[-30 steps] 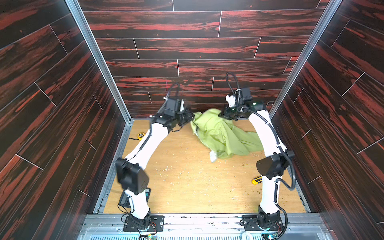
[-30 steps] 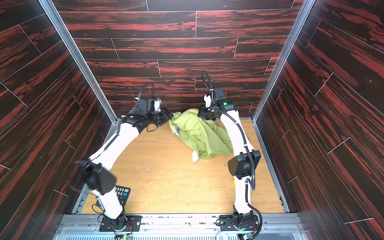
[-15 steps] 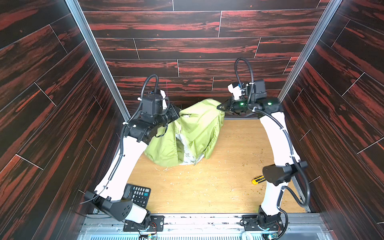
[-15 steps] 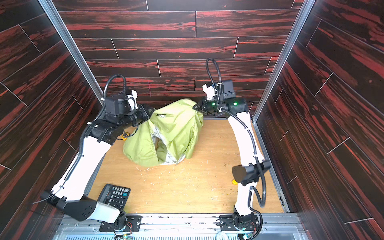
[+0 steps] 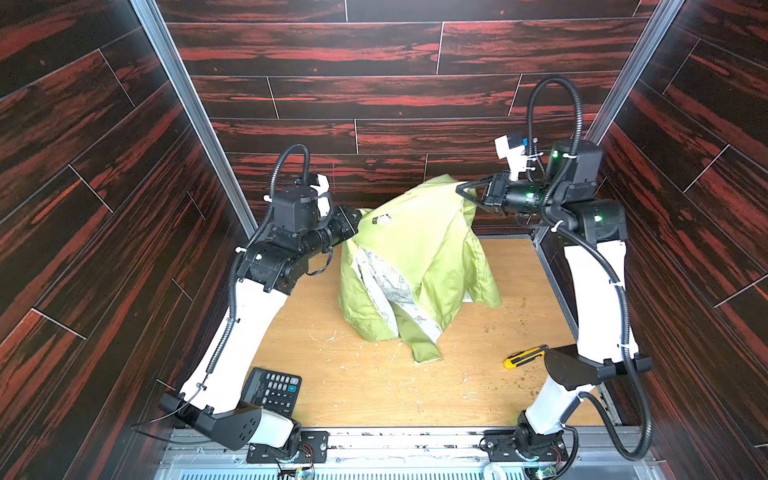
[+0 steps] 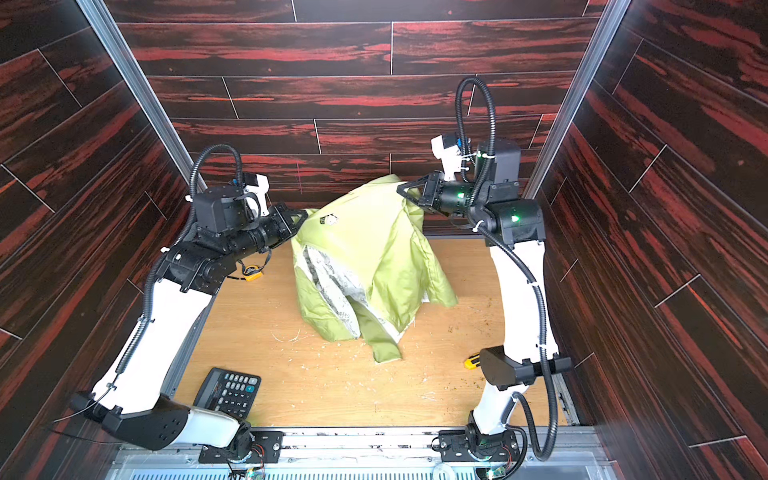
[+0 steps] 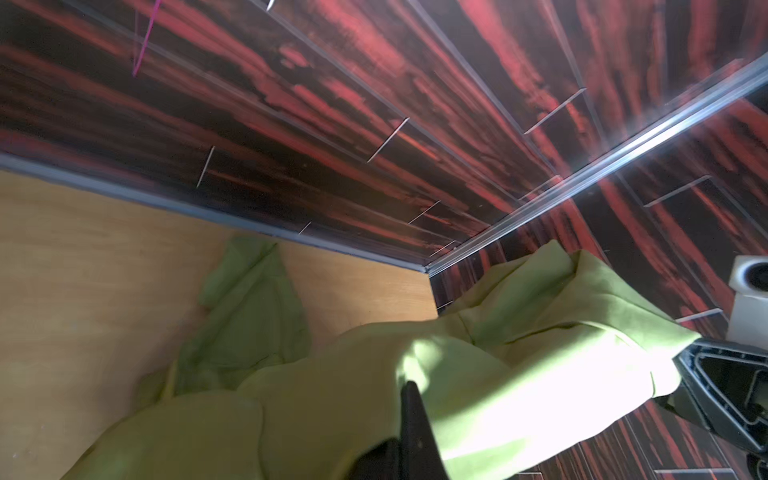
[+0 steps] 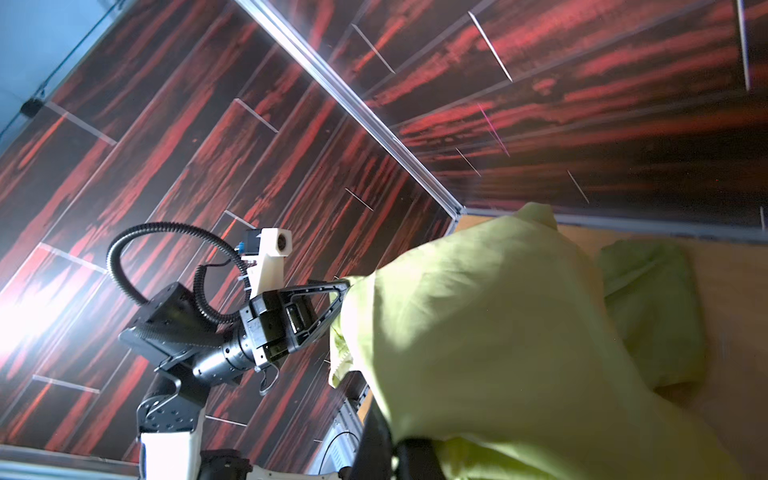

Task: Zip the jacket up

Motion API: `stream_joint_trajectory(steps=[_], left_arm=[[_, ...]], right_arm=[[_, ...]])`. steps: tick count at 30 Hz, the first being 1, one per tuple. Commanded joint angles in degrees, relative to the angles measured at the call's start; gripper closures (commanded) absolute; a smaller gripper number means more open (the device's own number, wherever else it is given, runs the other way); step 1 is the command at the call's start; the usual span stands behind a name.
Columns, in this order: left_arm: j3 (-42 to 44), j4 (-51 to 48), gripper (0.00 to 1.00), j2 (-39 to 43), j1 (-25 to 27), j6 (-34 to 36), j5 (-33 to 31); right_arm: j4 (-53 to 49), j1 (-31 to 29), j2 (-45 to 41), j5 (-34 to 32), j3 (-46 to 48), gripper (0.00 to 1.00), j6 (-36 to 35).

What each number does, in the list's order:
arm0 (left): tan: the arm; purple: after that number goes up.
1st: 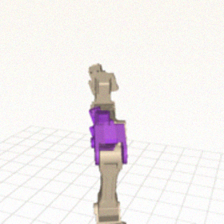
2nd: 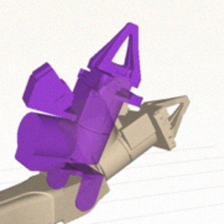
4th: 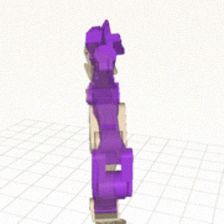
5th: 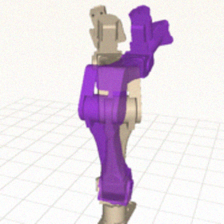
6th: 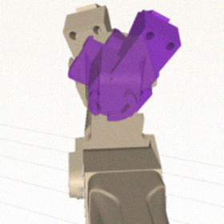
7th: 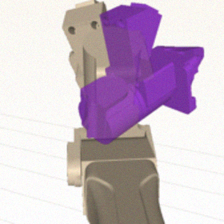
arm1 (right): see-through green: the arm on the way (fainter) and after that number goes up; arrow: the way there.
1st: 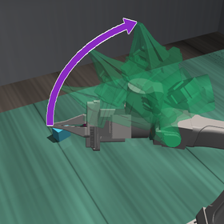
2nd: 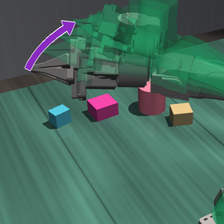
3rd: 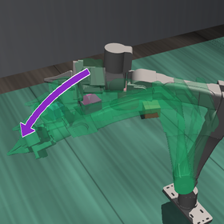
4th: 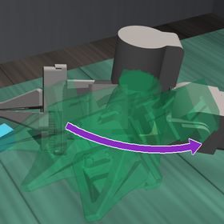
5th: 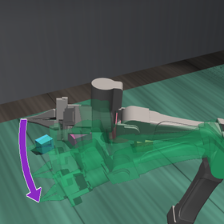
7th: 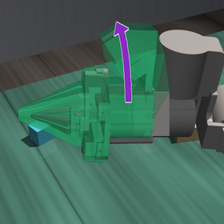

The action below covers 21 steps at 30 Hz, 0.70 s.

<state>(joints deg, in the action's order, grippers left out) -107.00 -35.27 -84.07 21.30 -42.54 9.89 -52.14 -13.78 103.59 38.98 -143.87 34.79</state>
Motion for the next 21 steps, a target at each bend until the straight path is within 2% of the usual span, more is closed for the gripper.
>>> stream_joint_trajectory(steps=[1, 4, 5, 6, 9, 11, 14, 18, 21], left_arm=[[0.01, -4.64, 1.00, -4.65, -2.88, -1.34, -2.29], [0.64, -2.35, 0.99, -9.50, -4.75, -1.59, -3.13], [-0.09, -1.83, 0.96, -11.90, -5.41, -1.60, -3.04], [-1.48, -1.82, 0.87, -14.57, -6.22, -1.58, -2.70], [-7.37, -5.59, 0.52, -22.19, -7.45, -1.00, -3.33], [-9.40, -8.34, 0.43, -24.33, -7.59, -0.49, -4.03], [-6.22, -10.08, 0.38, -22.89, -7.64, -0.09, -4.88], [5.92, -10.04, 0.33, -16.62, -7.90, -2.14, -6.44], [16.32, -9.55, 0.32, -10.26, -7.89, -5.25, -4.60]], right_arm=[[-4.52, 1.68, 6.96, -2.34, -0.18, 1.00, 2.52], [-8.84, 2.62, 12.90, -6.72, -0.52, 1.00, 2.49], [-9.92, 3.17, 14.86, -9.20, -0.62, 1.00, 2.49], [-10.46, 3.87, 16.82, -11.04, -0.62, 1.00, 2.67], [-12.27, 6.01, 21.76, -16.48, -1.02, 1.00, 3.67], [-12.45, 7.75, 24.46, -16.73, -1.10, 1.00, 3.93], [-13.28, 8.96, 26.93, -16.96, -2.01, 1.00, 2.48], [-14.54, 9.48, 27.89, -17.23, -1.77, 1.00, -0.07], [-15.28, 9.62, 27.93, -17.80, -0.87, 1.00, -1.78]])
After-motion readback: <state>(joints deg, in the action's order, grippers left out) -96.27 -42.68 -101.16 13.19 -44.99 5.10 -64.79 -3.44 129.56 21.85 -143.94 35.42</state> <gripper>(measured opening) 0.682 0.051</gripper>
